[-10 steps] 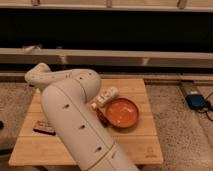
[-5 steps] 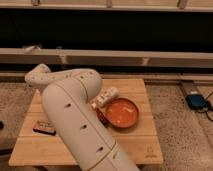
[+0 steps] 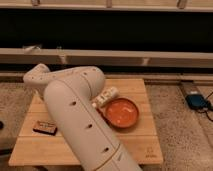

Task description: Place the white sponge in the ceramic cup

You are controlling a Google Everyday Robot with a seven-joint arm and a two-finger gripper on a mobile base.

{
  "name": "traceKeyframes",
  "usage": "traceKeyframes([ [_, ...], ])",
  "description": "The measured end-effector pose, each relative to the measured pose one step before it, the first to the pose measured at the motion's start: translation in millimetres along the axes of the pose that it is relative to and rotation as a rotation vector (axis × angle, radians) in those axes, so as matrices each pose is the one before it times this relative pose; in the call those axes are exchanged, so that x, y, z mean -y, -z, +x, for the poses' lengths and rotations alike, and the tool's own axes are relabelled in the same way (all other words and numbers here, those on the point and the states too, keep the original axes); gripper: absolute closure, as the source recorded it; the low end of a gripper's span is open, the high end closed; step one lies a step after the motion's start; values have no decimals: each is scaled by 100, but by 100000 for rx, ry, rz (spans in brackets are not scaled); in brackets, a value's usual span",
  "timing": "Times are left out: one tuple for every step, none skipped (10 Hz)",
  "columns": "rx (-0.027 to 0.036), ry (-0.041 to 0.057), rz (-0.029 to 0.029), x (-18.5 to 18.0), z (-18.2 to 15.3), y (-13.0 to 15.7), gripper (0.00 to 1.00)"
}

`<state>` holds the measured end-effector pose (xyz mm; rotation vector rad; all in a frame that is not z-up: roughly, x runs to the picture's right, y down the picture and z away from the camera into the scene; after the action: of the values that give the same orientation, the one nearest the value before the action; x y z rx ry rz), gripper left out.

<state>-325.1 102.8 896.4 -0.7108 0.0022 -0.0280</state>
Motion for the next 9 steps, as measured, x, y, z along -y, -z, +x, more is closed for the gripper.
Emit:
traceKeyframes([
  [1080,731,251,-208,-65,462,100],
  [1771,990,386,-290,-165,834,100],
  [1372,695,284,-176,-186,581,100],
  [2046,604,536,-59,-281,853,100],
  [1357,313,299,6,56,1003,100],
  [2049,427,500,36,-63,1473,100],
  [1262,388,621,70,-103,1047,100],
  [2042,664,1423,106,-308,1813,100],
  [1402,593,1514,31,-153,1565,100],
])
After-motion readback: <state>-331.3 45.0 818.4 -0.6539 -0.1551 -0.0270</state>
